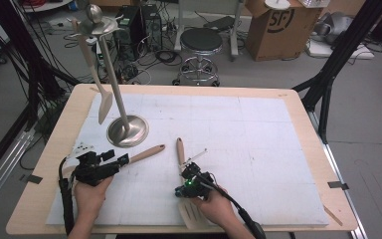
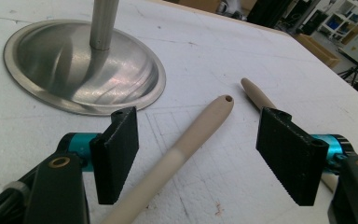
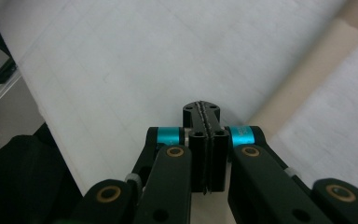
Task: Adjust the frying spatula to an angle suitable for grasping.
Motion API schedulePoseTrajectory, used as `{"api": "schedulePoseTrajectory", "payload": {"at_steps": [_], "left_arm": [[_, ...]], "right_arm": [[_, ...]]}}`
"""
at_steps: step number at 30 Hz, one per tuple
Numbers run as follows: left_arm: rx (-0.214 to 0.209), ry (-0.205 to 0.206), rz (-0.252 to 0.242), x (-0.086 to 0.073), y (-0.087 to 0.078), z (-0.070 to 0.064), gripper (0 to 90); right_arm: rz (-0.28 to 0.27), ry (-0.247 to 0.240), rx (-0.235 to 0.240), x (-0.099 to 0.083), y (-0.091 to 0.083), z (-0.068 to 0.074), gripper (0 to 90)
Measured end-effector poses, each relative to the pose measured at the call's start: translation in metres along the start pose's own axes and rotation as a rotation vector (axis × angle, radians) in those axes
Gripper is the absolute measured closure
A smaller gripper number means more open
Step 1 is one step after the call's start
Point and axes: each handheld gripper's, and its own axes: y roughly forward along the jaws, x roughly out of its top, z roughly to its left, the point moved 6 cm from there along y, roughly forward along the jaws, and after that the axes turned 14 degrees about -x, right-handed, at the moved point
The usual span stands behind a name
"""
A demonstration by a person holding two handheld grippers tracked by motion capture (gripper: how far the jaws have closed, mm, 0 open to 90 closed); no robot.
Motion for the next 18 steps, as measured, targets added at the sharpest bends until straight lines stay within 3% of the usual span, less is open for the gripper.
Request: {"api": "schedulePoseTrajectory", "payload": {"at_steps": [10, 14, 18], "left_arm": [[0.001, -0.001, 0.002, 0.000, 0.001, 0.000, 30.2], [0.001, -0.001, 0.000, 0.000, 0.000, 0.000, 30.2], [0.001, 0.003, 0.006, -0.001, 0.001, 0.000, 30.2]], "right_arm": [[0.011, 0.068, 0.005, -0.012, -0.010, -0.034, 90.0], [0.012, 0.099, -0.026, -0.016, -0.014, -0.051, 90.0], [0.010, 0.159, 0.052, -0.018, -0.015, -0.064, 90.0]]}}
